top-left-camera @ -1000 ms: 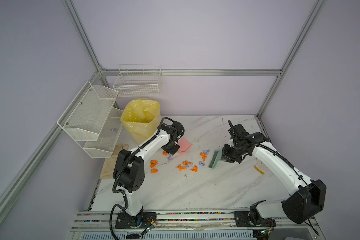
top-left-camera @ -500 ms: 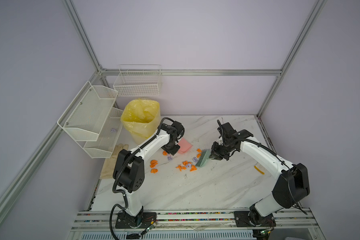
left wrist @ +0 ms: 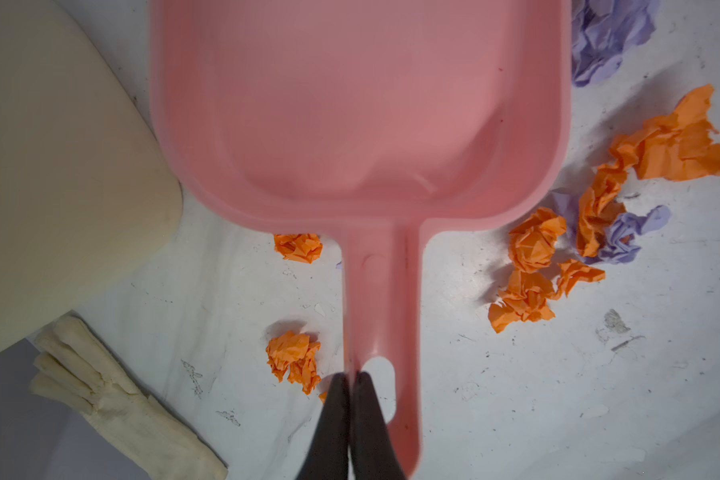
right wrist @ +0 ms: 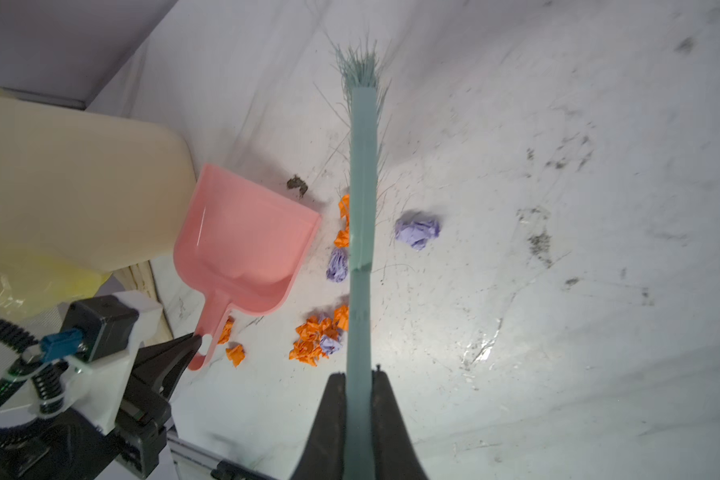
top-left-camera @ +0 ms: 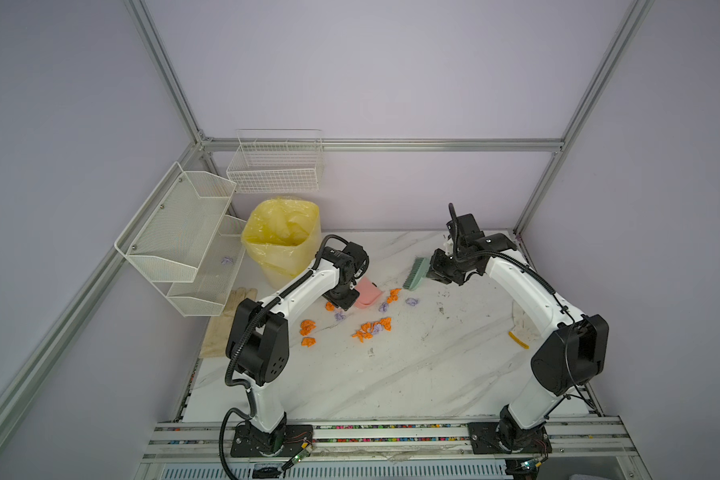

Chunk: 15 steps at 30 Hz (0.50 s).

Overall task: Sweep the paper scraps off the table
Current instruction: 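Sweep scraps with the brush toward the pink dustpan held by the left gripper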

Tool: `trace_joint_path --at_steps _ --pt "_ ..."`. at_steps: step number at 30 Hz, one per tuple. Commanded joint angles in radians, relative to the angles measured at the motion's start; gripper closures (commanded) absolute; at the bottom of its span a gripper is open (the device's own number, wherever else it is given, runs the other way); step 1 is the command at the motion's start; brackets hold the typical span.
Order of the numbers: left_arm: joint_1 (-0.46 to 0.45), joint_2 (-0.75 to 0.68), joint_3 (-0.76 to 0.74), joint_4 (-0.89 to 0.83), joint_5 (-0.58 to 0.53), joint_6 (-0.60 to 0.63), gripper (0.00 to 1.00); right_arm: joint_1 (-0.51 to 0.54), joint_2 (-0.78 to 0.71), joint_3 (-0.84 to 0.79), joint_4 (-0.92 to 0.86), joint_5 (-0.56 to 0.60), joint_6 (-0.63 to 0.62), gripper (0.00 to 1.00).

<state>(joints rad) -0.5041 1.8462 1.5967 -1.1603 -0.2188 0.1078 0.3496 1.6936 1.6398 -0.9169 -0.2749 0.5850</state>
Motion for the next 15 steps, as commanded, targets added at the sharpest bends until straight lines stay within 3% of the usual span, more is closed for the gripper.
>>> trace_joint_path --at_steps 1,7,15 --pt "0.005 -0.039 -0.024 0.003 -0.037 0.045 1.0 -0.002 -0.019 0.036 -0.135 0.136 -0.136 1.0" --pt "0.003 -0.064 -0.029 -0.021 -0.057 0.056 1.0 -0.001 -0.04 0.009 -0.177 0.238 -0.201 1.0" --pt "-0.078 -0.145 -0.158 0.045 -0.135 0.176 1.0 0.009 -0.007 -0.034 -0.145 0.216 -0.243 1.0"
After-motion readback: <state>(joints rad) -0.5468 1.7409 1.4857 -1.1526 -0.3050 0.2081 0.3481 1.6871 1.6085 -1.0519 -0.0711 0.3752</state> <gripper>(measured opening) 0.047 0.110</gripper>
